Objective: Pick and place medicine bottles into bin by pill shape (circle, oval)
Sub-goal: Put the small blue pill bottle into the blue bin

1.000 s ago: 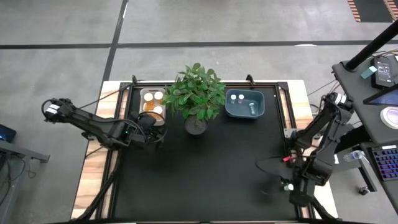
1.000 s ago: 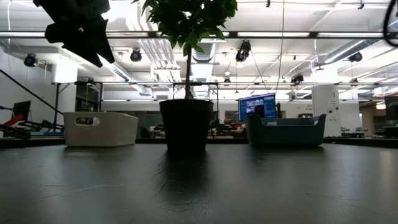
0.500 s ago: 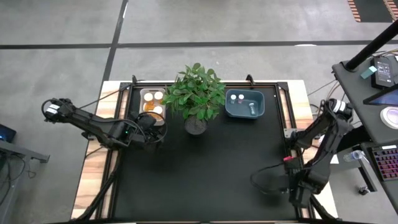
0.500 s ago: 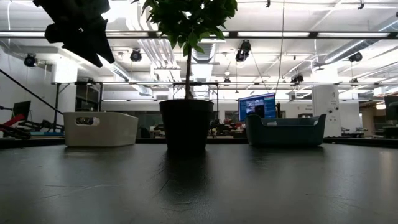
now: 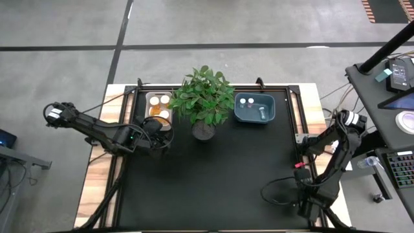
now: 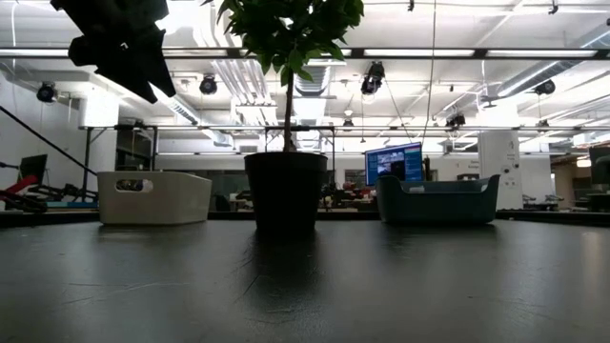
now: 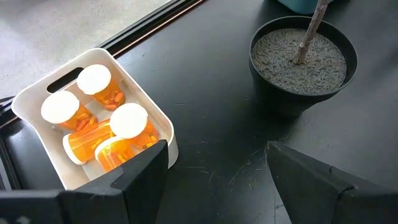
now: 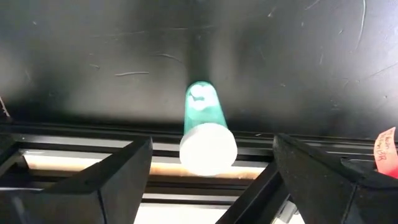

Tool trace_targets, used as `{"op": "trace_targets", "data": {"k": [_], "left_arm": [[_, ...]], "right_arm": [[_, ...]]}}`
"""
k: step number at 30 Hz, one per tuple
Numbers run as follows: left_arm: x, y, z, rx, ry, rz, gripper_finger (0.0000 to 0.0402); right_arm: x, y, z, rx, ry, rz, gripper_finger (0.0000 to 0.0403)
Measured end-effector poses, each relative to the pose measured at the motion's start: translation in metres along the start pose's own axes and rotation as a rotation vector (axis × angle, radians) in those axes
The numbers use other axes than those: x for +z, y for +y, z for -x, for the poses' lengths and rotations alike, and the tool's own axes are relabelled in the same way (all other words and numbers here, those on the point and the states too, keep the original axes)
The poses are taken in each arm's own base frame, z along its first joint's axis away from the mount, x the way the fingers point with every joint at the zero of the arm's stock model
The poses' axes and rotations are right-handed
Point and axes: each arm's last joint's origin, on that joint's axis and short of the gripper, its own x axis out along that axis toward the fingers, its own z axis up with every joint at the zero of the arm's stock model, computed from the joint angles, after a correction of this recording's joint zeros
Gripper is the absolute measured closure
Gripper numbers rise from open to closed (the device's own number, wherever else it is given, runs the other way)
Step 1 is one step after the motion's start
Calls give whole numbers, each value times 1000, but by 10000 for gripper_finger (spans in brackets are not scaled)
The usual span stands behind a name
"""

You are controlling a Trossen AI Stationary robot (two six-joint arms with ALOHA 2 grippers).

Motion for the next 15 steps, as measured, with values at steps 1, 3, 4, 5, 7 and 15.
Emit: {"op": "trace_targets", "data": {"k": [1,3,4,5,7,15], "left_arm": [[0,0,0,0,0,0,147],[0,0,0,0,0,1,147],[0,0,0,0,0,1,147],[0,0,0,0,0,2,147],[0,0,0,0,0,2,147],[0,0,0,0,0,2,147]], "right_arm": [[0,0,0,1,-1,1,78],[-1,0,1,4,-3,-4,78],[-1,0,1,6,-4,-5,78],[-1,0,2,7,-5,-5,78],[-1,0,2,7,-5,-3,80],[-1,0,2,7,-5,-9,157]]}}
